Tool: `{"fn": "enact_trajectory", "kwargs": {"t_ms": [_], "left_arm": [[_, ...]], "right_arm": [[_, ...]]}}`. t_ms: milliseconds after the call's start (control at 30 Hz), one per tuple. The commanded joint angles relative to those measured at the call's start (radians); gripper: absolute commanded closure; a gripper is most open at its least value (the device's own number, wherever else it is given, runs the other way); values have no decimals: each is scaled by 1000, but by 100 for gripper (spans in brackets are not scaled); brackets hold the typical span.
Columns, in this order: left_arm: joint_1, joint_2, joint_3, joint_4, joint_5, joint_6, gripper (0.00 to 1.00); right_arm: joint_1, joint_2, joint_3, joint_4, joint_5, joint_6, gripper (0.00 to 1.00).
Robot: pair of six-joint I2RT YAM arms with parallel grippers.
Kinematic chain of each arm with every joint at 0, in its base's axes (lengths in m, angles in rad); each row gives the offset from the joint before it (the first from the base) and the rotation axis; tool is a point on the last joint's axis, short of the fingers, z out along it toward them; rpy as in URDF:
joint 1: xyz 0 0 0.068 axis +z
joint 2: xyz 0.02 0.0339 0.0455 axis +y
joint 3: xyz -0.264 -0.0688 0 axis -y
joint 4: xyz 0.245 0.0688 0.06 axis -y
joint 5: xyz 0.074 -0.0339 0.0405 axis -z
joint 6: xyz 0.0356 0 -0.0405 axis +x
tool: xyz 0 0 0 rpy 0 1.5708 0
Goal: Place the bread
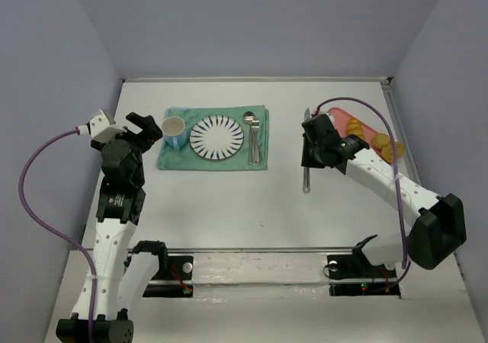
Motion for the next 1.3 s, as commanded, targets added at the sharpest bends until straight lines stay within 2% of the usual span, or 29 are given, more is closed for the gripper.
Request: {"fn": "enact_trajectory", "kwargs": {"t_ms": [0,300,333,467,833,1267], "left_arm": [[1,-17,12,28,-15,2,1],[1,-15,12,25,-34,1,1],[1,-12,12,26,-34,-2,1],[1,-11,15,22,-35,1,1],[1,-3,15,20,-41,-4,1],[1,8,15,19,-46,-6,1]], "right_arm": [[-130,-3,57,-66,-21,-14,69],[-215,30,146,-108,-18,-94,50],[-215,33,155,-115,-18,-109,45],[-226,54,201,-140,-6,-127,42],[-253,125,294,-183,51,-178,39],[-298,231,307,-191,39,-207,36]]}}
